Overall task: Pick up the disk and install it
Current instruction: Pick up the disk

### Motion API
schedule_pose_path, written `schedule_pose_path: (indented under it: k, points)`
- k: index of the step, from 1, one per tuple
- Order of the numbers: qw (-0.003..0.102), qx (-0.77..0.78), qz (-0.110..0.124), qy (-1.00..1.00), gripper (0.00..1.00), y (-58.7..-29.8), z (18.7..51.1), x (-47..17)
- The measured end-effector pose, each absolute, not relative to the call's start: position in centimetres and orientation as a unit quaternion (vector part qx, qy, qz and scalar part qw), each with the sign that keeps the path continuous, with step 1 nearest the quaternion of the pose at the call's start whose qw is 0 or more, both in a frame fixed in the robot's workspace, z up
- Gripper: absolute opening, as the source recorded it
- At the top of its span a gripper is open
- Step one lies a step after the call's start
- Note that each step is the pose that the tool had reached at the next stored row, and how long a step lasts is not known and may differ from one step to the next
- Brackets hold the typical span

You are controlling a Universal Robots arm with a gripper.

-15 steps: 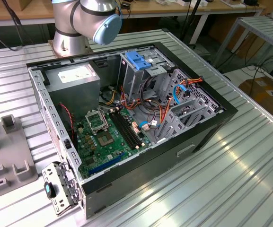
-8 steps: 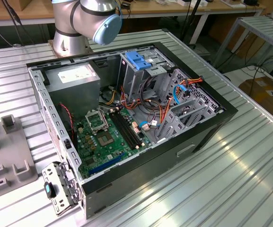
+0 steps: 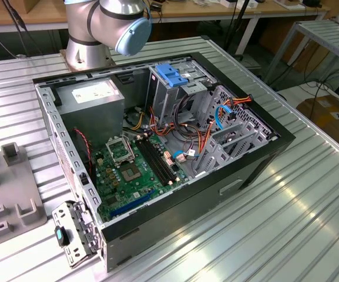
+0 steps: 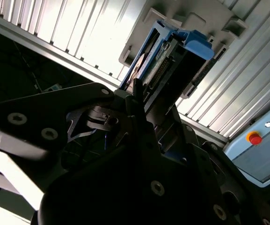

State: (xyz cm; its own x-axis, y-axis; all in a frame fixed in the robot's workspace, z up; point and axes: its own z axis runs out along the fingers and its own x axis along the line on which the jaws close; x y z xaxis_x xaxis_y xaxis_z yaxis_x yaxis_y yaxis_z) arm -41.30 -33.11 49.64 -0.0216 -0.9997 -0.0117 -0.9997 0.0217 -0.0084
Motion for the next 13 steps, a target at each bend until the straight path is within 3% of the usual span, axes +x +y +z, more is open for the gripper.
schedule_pose_path:
  k: [13]
  points:
    - [0.007,-0.699,0.001,0.715,0.35,-33.1,49.6,-40.1]
